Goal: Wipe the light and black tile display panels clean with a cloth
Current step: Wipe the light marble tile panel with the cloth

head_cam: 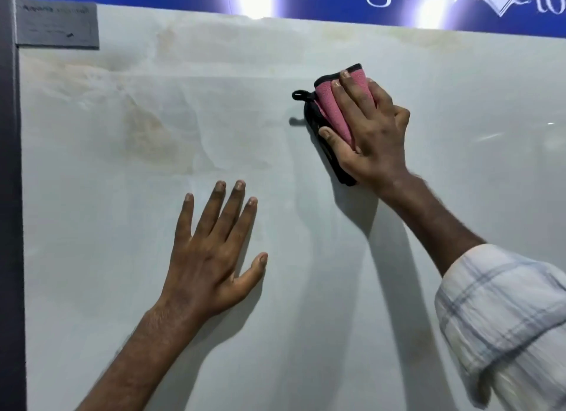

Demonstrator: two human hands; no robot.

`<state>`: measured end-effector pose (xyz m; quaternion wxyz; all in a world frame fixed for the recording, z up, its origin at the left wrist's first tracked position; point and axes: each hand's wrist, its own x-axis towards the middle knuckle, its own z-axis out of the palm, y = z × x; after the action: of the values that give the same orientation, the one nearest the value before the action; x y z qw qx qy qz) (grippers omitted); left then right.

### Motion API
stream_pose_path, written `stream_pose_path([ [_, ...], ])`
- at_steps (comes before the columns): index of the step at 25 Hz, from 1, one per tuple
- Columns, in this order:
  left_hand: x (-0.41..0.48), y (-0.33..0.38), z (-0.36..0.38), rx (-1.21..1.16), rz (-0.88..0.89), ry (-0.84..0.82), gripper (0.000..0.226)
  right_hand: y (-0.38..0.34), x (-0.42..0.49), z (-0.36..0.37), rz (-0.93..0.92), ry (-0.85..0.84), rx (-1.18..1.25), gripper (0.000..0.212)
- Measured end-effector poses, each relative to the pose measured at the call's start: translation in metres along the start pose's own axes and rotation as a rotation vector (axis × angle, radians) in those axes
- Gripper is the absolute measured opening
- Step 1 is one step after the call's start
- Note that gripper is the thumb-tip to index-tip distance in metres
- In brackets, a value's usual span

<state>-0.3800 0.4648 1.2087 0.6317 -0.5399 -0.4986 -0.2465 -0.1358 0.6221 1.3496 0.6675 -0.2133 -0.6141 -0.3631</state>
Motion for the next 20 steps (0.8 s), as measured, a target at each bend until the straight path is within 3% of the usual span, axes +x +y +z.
stream_pose_path([
  [2,-0.001,0.000,0.000,-0.001,-0.002,-0.002,0.079,-0.032,-0.045,-0.002,0.003,0.009,0.019,0.065],
  [5,-0.001,-0.001,0.001,-0.021,-0.003,0.021,0.077,-0.061,-0.118,-0.020,-0.326,-0.083,0.074,0.062],
  [7,-0.004,0.001,0.000,-0.034,-0.001,0.023,0.076,-0.043,-0.113,-0.025,-0.430,-0.115,0.064,0.062],
  [9,-0.011,0.004,-0.004,-0.073,0.001,0.009,0.075,-0.016,-0.081,-0.022,-0.284,-0.125,0.006,0.062],
  [11,-0.027,0.010,-0.008,-0.108,-0.007,0.004,0.072,-0.004,-0.061,-0.020,-0.007,-0.082,-0.035,0.062],
  [13,-0.053,0.020,-0.014,-0.121,-0.020,0.001,0.071,-0.022,-0.089,-0.017,0.109,-0.009,-0.032,0.062],
  [18,-0.115,0.037,-0.015,-0.100,-0.009,-0.104,0.077,-0.080,-0.228,-0.050,-0.372,-0.191,0.083,0.062],
  [20,-0.124,0.036,-0.013,-0.083,0.008,-0.123,0.080,-0.060,-0.210,-0.048,-0.354,-0.190,0.058,0.063],
])
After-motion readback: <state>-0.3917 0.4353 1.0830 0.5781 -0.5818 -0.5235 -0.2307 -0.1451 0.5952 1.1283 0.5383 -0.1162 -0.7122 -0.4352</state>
